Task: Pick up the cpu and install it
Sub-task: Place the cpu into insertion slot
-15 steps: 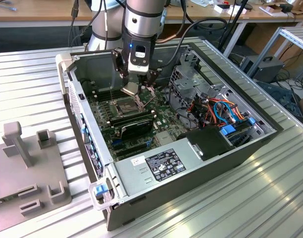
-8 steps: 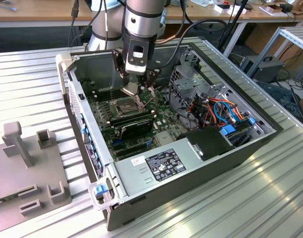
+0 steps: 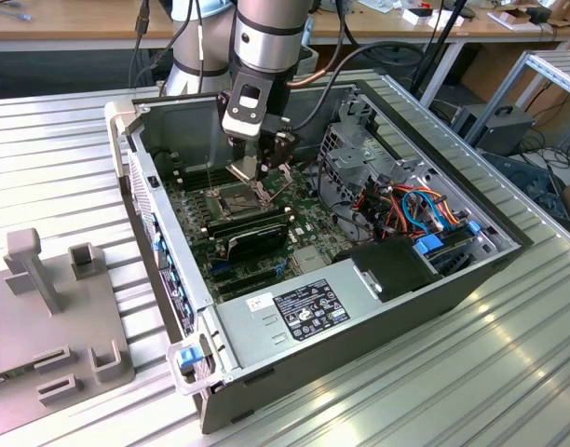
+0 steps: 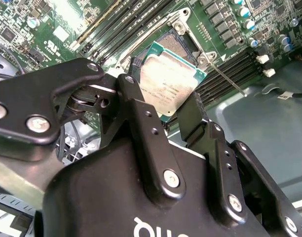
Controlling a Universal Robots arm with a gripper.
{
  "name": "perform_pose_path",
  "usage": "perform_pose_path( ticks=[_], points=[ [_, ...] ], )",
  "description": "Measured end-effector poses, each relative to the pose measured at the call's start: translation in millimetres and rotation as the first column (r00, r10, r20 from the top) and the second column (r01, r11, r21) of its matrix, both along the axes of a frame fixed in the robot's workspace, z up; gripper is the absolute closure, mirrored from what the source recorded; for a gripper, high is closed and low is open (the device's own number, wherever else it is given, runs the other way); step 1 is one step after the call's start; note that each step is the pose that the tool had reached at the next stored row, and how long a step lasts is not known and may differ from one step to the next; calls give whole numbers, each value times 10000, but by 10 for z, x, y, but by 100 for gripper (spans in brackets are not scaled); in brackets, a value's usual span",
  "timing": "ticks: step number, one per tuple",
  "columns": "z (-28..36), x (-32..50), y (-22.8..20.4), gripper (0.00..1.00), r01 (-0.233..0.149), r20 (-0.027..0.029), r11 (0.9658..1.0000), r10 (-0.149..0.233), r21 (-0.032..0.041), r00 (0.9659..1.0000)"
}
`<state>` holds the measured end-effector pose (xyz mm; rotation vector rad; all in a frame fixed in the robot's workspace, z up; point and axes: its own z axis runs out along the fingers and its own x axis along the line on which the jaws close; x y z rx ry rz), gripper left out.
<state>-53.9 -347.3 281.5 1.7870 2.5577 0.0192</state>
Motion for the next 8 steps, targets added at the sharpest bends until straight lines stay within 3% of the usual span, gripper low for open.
perform_pose_path(
  ticks=[8],
  points=[
    [-1, 0, 0, 46, 47, 1, 10000, -47, 1, 10000]
  ],
)
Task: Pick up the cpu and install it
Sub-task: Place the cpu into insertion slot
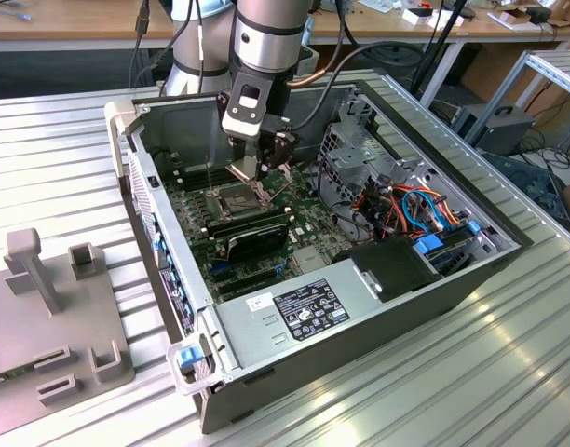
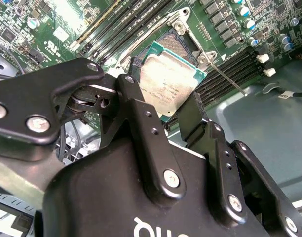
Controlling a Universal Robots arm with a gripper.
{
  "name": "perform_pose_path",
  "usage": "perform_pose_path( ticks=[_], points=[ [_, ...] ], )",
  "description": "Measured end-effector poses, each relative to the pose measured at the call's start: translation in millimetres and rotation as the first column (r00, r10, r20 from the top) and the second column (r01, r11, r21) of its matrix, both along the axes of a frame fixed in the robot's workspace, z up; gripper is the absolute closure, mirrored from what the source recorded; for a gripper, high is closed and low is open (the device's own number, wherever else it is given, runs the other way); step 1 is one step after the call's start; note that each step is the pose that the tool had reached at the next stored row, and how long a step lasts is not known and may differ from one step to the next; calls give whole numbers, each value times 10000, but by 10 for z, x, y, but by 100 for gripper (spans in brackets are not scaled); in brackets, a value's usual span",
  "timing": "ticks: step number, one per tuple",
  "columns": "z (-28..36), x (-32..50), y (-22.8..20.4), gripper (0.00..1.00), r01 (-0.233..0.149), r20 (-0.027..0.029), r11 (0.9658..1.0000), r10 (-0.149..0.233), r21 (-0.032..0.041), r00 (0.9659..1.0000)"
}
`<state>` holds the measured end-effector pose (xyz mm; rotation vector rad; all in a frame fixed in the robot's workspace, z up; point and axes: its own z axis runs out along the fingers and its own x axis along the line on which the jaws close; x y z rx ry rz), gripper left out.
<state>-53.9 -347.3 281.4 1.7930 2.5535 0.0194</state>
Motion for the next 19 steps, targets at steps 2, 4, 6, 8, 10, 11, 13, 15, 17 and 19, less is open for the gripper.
perform_pose_path(
  ticks=[2, 4, 6, 8, 10, 11, 13, 15, 17, 19],
  points=[
    [0, 0, 0, 46, 8, 0, 10000, -8, 0, 10000],
    [0, 0, 0, 46, 19, 0, 10000, -19, 0, 10000],
    [0, 0, 0, 46, 27, 0, 10000, -27, 0, 10000],
    [0, 0, 0, 46, 38, 0, 10000, -38, 0, 10000],
    [-1, 0, 0, 46, 135, 0, 9999, -135, 0, 9999],
    [-3, 0, 0, 46, 279, 0, 9996, -279, 1, 9996],
    [-6, 0, 0, 46, 680, -1, 9977, -680, 0, 9977],
    [-11, 0, 0, 46, 1153, 0, 9933, -1153, 0, 9933],
    [-15, 0, 0, 46, 1498, 0, 9887, -1498, 0, 9887],
    [-19, 0, 0, 46, 1957, -1, 9807, -1957, 0, 9807]
  ],
)
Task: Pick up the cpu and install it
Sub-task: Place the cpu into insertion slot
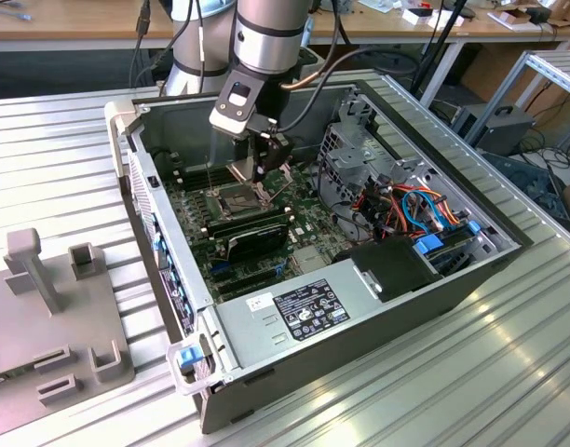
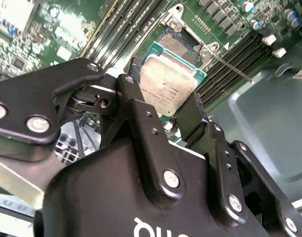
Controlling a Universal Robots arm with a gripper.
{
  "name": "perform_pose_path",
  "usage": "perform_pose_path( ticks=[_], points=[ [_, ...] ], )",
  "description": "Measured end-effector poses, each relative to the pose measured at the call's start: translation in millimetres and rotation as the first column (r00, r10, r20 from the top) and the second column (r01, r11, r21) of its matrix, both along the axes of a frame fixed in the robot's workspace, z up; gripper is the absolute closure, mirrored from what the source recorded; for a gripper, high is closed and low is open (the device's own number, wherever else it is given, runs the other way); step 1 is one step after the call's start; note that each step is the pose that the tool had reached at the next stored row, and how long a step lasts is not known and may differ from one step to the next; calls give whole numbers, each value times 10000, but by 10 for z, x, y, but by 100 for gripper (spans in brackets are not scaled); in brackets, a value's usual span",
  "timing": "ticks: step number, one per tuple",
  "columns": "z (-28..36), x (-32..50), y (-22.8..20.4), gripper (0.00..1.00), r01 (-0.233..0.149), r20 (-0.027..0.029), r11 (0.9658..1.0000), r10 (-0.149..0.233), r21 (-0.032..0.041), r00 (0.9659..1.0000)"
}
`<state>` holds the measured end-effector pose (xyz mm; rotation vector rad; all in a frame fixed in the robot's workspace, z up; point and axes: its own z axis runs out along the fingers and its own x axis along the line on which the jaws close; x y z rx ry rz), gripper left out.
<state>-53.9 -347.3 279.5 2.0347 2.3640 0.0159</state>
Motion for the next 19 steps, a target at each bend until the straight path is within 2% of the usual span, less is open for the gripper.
perform_pose_path(
  ticks=[2, 17, 19],
  points=[
    [-1, 0, 0, 46, 396, -1, 9992, -396, -1, 9992],
    [-3, 0, 0, 46, 459, 0, 9989, -459, -1, 9989],
    [-14, 0, 0, 46, 798, 1, 9968, -798, 2, 9968]
  ],
)
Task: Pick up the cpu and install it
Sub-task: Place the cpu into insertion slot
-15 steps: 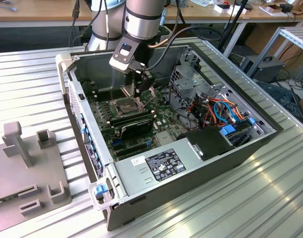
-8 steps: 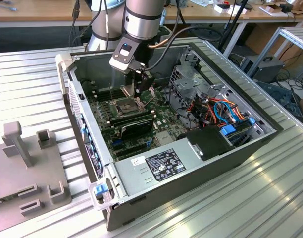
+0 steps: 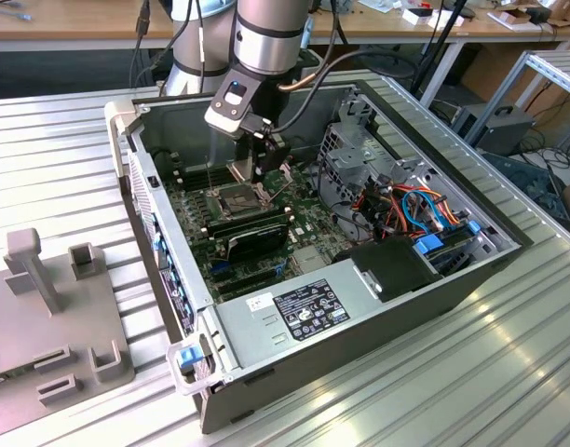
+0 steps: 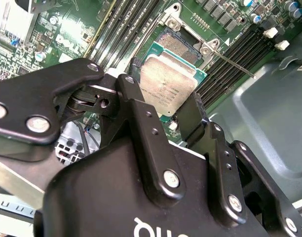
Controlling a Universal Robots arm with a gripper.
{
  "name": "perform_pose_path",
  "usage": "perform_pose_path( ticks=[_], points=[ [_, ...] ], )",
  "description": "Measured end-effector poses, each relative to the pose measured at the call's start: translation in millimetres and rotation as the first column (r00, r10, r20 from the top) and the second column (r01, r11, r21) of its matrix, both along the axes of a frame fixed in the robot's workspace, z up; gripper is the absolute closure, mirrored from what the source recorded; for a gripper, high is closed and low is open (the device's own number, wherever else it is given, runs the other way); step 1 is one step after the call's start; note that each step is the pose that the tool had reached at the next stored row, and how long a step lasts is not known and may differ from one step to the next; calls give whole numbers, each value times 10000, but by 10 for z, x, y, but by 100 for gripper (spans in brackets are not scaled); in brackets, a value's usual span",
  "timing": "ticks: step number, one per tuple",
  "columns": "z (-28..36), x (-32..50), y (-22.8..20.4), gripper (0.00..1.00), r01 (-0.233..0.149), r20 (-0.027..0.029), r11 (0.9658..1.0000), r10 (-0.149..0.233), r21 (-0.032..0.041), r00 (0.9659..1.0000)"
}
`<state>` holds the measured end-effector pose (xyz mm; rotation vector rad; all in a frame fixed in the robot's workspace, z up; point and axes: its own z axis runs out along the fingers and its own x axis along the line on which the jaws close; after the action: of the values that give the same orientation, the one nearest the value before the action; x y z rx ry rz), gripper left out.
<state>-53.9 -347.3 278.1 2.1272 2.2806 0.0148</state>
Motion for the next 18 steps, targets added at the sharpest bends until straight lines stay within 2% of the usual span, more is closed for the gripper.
perform_pose_path(
  ticks=[1, 2, 3, 5, 9, 18],
  points=[
    [-4, 0, 0, 46, 162, -1, 9999, -162, -2, 9999],
    [-17, 0, 0, 46, 602, -1, 9982, -602, -1, 9982],
    [-20, 0, 0, 46, 745, -2, 9972, -745, -3, 9972],
    [-30, 0, 0, 46, 750, 1, 9972, -750, 2, 9972],
    [-113, 38, 18, 46, 750, 0, 9972, -750, -1, 9972],
    [-135, 39, 21, 46, 741, -1, 9972, -741, -2, 9972]
  ],
)
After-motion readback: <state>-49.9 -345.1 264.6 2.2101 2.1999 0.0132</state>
